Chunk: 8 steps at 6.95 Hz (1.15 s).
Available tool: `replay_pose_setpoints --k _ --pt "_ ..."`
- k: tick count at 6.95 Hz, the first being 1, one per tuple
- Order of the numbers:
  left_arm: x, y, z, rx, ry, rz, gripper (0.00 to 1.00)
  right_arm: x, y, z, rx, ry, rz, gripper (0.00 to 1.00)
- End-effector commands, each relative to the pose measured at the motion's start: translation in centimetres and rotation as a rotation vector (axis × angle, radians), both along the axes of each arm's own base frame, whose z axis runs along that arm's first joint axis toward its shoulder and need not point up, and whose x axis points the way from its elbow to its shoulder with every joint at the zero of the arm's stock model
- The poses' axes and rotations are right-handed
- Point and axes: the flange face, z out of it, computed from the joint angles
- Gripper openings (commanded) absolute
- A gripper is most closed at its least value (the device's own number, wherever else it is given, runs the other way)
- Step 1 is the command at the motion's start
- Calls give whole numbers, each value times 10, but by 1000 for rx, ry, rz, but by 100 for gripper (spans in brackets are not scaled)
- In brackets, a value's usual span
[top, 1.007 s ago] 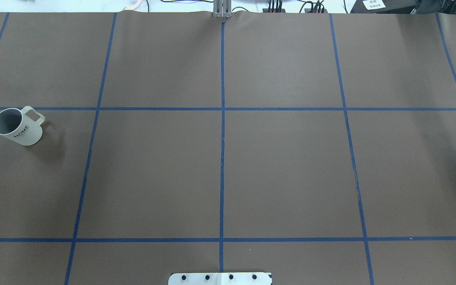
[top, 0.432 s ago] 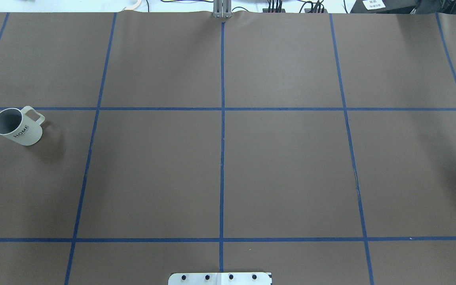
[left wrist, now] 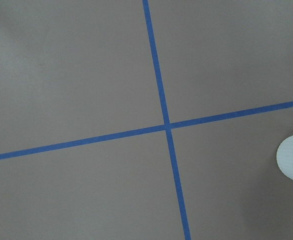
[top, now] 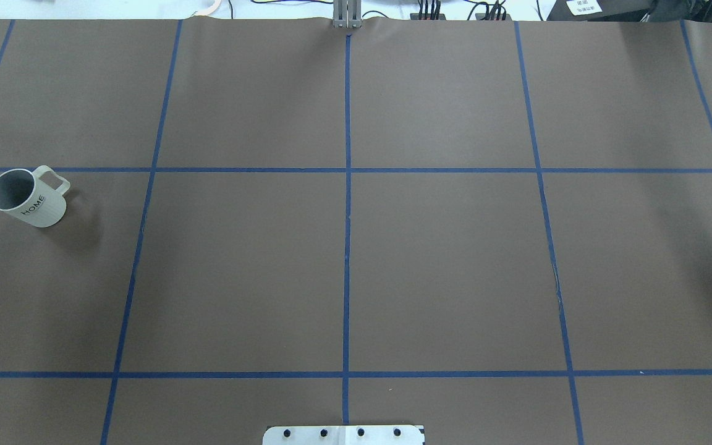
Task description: Left arm hands cup to right arm to dump lemon
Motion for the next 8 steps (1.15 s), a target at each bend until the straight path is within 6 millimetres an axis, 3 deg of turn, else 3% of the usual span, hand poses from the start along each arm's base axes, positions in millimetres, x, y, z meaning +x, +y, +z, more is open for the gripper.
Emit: replay_pose_setpoints --k 1,8 --pt "0 4 12 -22 5 1 100 12 14 13 -23 -1 19 100" --pt "2 6 8 -7 5 6 100 11 23 20 -36 -3 19 100"
